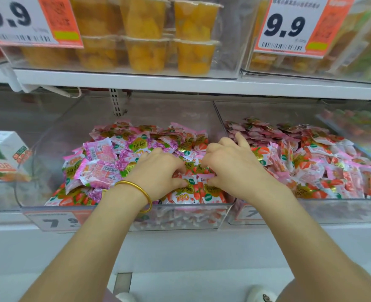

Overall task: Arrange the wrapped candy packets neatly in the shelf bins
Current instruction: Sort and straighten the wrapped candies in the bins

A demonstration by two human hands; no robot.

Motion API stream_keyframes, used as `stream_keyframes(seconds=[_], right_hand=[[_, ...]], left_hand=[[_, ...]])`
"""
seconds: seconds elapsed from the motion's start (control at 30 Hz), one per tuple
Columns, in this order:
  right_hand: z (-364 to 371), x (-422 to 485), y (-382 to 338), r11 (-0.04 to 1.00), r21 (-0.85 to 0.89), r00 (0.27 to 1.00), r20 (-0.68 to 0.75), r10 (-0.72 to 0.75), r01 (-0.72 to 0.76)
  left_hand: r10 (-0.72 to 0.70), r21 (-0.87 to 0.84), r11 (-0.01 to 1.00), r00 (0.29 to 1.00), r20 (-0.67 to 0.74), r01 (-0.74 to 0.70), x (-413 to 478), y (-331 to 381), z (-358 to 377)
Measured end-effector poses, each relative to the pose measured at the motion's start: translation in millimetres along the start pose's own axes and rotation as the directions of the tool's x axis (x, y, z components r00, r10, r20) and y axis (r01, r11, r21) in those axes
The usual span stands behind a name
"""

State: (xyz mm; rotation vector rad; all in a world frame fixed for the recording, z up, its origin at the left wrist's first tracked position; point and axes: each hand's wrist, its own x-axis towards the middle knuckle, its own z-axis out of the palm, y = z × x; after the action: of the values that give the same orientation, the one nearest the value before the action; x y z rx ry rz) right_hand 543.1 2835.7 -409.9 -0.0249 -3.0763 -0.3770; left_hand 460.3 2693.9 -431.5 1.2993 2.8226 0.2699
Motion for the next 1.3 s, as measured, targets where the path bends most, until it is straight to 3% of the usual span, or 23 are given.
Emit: stream_keyframes(seconds=[0.17,0.23,0.3,0.4,0.6,0.7,0.77,1.03,1.13,1.3], right_hand=[[-2.6,2.1,-6.0,1.0,0.007,0.994,-0.109,-0.019,0.02],[-5.1,5.8,-12.7,0.985,0.163,0.972,-0.234,-0.021,0.061],[-7.7,10.9,-23.4,0.895,0.43,0.957,-0.29,0.009,0.122],[0.6,21.5,-43.3,0.745,0.662,0.982,-0.18,0.057,0.079],[14.8,46.6,-61.0,0.697,0.716,0.998,-0.025,0.063,-0.026],[16.0,55.0,-66.0,0.575,0.816,0.998,0.062,0.01,-0.056],[16.8,56.9,-67.8,0.547,0.834,0.995,0.096,-0.027,-0.065],[16.7,56.0,-62.1,0.434,0.899,0.986,0.122,-0.111,-0.062],[18.2,56.7,-60.2,0.41,0.91,0.996,0.082,-0.03,-0.062],[15.6,57.6,-48.6,0.266,0.963,0.976,-0.025,0.215,-0.034]], left_hand=[[-0.094,-0.126,0.99,0.966,-0.243,0.065,-12.5,-33.0,-24.4],[-0.16,-0.068,0.987,0.949,-0.272,0.147,-20.4,-50.1,-30.8],[-0.229,-0.02,0.973,0.943,-0.241,0.231,-28.6,-61.2,-31.1],[-0.231,0.019,0.971,0.954,-0.192,0.239,-37.3,-69.3,-25.6],[-0.188,0.007,0.982,0.972,-0.139,0.191,-44.0,-65.6,-19.9],[-0.186,-0.005,0.983,0.981,-0.063,0.186,-41.7,-63.2,-17.5],[-0.193,-0.007,0.981,0.98,-0.044,0.193,-40.9,-63.3,-17.9],[-0.23,-0.104,0.971,0.963,-0.14,0.216,-45.9,-71.1,-25.5],[-0.295,-0.115,0.954,0.931,-0.215,0.276,-49.0,-75.9,-29.5],[-0.335,-0.074,0.942,0.909,-0.247,0.327,-51.2,-80.9,-29.0]])
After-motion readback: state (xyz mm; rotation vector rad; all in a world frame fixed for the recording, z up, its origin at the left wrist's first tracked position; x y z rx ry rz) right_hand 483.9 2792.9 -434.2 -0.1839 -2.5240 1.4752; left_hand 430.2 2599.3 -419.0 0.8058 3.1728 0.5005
